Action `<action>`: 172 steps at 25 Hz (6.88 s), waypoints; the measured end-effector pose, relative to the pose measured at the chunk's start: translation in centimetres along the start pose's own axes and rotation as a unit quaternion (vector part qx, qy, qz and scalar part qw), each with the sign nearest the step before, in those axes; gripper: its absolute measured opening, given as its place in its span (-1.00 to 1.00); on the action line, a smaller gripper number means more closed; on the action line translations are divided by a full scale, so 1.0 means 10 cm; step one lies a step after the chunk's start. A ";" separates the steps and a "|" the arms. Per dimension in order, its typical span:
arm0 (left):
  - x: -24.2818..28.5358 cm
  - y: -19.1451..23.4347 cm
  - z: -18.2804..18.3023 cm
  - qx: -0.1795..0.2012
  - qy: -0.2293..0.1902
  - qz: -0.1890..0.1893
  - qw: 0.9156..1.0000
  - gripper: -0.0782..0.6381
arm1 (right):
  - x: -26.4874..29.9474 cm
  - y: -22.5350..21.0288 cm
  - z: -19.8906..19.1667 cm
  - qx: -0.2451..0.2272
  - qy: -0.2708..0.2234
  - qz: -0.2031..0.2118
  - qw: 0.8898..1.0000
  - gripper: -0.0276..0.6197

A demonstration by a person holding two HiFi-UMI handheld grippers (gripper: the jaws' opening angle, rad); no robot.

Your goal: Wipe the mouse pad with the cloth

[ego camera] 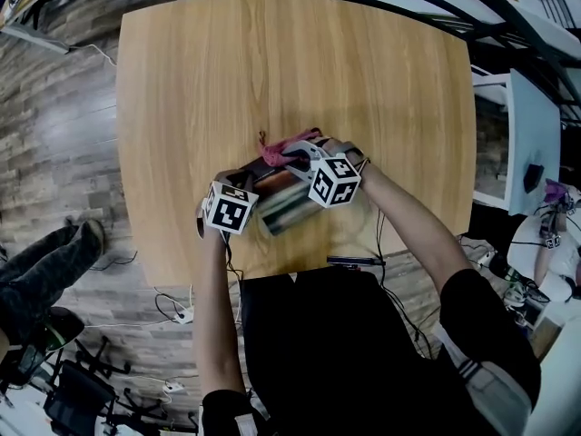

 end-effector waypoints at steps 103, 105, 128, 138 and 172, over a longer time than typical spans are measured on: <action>0.01 -0.05 0.05 0.003 0.009 0.099 0.995 -0.72 | -0.57 1.72 -0.74 0.023 0.014 0.047 0.999 -0.74; 0.02 -0.06 0.04 0.005 0.009 0.101 0.995 -0.72 | -0.59 1.81 -0.76 0.037 0.020 0.058 0.997 -0.74; -1.70 -1.16 0.08 -0.099 -0.321 0.183 0.924 -0.72 | -2.24 1.00 -0.15 0.393 -0.251 -0.165 0.869 -0.74; -2.41 -1.91 -0.19 -0.091 -0.440 0.226 0.865 -0.71 | -2.77 1.30 0.21 0.441 -0.296 -0.273 0.802 -0.74; -2.77 -2.17 -0.41 -0.017 -0.463 0.176 0.869 -0.71 | -2.96 1.94 0.86 0.443 -0.301 -0.366 0.761 -0.74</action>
Point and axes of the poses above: the fingertips, and each gripper's own axes: x forward along the fingers, y to its left, z out of its top, the point moved 10 cm from there along -x, backward along the fingers, and after that the axes turned 4 degrees about y, right-handed, at the moved point
